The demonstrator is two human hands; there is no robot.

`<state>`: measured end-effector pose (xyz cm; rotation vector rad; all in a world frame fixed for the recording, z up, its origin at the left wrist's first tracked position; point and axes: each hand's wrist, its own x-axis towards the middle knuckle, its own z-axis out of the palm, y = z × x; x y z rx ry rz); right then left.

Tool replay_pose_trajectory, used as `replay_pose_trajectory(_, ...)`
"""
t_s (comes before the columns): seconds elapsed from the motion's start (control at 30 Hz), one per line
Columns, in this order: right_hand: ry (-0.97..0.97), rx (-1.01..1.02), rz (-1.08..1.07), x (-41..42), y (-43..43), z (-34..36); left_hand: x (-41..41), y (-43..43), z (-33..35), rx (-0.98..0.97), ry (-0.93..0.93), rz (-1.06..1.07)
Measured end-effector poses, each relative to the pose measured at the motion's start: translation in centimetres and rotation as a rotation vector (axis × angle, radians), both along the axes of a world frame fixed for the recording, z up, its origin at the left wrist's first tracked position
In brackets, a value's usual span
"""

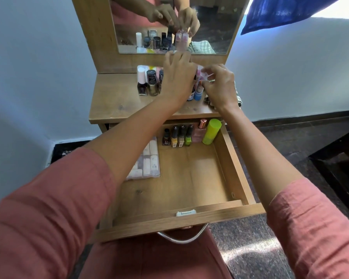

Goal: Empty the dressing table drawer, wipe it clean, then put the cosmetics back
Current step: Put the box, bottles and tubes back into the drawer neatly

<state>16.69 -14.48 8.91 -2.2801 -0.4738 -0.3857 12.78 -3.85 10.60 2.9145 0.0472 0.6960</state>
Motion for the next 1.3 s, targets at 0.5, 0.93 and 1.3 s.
replay_pose_trajectory(0.5,0.003,-0.007,0.035,-2.5,-1.9,1.1,-2.4,-1.2,1.0,-0.096,0.005,-0.040)
replay_pose_trajectory(0.93,0.080,0.011,0.079,-6.9,-4.1,-0.5,-6.6,-2.1,-0.9,-0.205,0.083,-0.167)
replay_pose_trajectory(1.3,0.218,-0.101,0.095,-7.9,-4.1,-6.5,-7.0,-2.3,-7.4,-0.471,0.315,-0.102)
